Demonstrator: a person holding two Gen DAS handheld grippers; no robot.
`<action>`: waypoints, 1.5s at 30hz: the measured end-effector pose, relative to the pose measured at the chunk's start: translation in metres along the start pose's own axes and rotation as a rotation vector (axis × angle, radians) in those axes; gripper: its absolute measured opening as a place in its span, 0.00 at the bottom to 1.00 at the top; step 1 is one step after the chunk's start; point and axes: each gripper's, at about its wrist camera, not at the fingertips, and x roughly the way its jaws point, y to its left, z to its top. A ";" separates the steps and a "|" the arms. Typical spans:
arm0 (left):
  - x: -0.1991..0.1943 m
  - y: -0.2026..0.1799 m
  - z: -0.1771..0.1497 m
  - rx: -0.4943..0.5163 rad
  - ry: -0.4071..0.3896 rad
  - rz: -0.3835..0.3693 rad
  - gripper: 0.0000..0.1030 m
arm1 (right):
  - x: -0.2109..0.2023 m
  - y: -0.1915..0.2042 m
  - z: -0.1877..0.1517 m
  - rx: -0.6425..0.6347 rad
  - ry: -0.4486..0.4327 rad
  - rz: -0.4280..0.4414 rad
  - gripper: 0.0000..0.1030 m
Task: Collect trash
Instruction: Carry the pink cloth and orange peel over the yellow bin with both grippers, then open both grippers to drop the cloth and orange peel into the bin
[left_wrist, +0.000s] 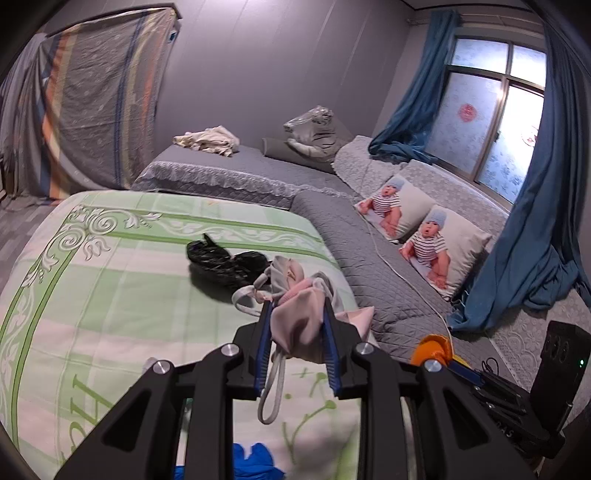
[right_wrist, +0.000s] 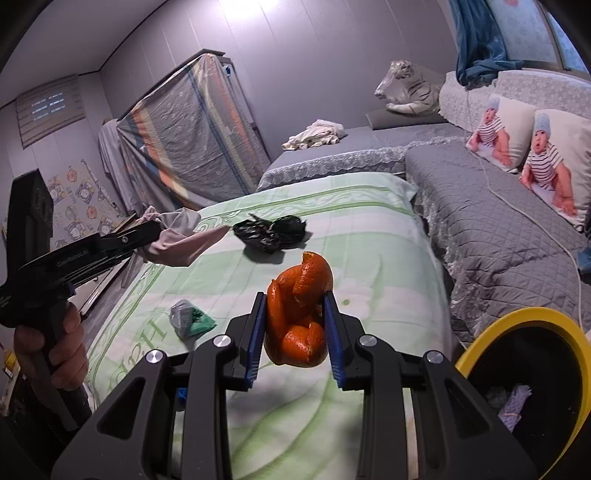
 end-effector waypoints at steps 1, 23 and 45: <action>0.001 -0.005 0.000 0.008 -0.001 -0.006 0.22 | -0.003 -0.003 0.001 0.004 -0.005 -0.007 0.28; 0.021 -0.155 -0.014 0.293 -0.014 -0.148 0.23 | -0.080 -0.113 -0.008 0.137 -0.140 -0.235 0.28; 0.073 -0.232 -0.070 0.410 0.104 -0.261 0.23 | -0.100 -0.204 -0.054 0.314 -0.091 -0.419 0.28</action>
